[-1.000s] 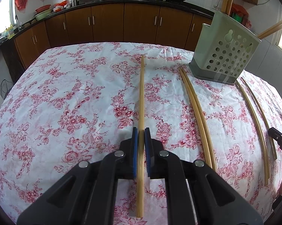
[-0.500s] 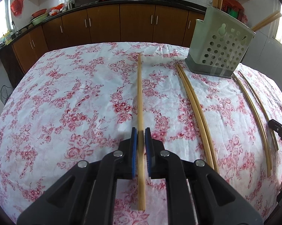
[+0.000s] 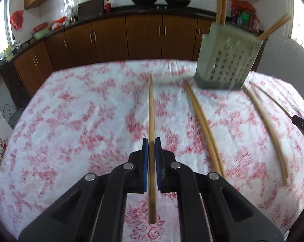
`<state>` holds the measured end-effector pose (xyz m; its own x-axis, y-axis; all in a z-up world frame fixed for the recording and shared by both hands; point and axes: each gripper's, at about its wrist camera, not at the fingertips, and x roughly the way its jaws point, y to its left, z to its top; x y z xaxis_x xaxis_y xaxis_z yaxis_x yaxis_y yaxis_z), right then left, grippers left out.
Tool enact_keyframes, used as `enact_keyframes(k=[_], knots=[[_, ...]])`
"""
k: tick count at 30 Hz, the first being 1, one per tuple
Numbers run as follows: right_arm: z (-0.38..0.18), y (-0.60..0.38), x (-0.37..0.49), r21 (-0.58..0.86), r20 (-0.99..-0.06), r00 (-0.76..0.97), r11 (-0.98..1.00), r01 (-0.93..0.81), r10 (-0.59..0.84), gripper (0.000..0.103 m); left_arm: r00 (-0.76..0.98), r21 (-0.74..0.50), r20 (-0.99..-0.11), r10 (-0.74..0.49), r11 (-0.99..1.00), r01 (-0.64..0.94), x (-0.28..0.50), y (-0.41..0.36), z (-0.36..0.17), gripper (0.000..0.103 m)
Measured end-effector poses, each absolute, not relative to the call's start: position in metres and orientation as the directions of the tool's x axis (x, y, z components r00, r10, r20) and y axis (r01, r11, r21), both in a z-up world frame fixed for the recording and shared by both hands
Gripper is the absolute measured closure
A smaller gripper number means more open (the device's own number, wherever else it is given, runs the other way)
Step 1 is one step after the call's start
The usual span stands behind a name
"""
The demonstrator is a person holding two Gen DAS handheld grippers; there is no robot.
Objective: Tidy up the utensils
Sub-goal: 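Lift the chopstick upright with the right tool while the left tool carries its chopstick over the holder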
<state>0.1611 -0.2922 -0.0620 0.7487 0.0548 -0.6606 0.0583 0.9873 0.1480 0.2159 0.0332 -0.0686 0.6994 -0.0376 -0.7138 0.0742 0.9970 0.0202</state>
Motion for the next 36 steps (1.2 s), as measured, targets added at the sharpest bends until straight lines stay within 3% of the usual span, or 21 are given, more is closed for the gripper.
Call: enact_keyframes(k=[8, 18, 26, 36], knots=[[0.002, -0.298, 0.147, 0.16, -0.507, 0.86, 0.986, 0.039, 0.048, 0.095, 0.827, -0.055, -0.554, -0.098, 0.995, 0.081, 0.2, 0.043, 0.011, 0.095], [0.05, -0.295, 0.145, 0.203, -0.384, 0.92, 0.979, -0.002, 0.081, 0.096, 0.865, -0.067, -0.472, -0.167, 0.986, 0.154, 0.197, 0.027, 0.063, 0.095], [0.122, -0.277, 0.136, 0.226, -0.154, 0.976, 0.967, -0.119, 0.156, 0.096, 0.886, -0.077, -0.373, -0.276, 0.961, 0.267, 0.185, -0.007, 0.115, 0.095], [0.14, -0.267, 0.161, 0.234, -0.005, 0.992, 0.964, -0.124, 0.129, 0.096, 0.92, -0.074, -0.254, -0.3, 0.954, 0.291, 0.209, -0.039, 0.154, 0.095]])
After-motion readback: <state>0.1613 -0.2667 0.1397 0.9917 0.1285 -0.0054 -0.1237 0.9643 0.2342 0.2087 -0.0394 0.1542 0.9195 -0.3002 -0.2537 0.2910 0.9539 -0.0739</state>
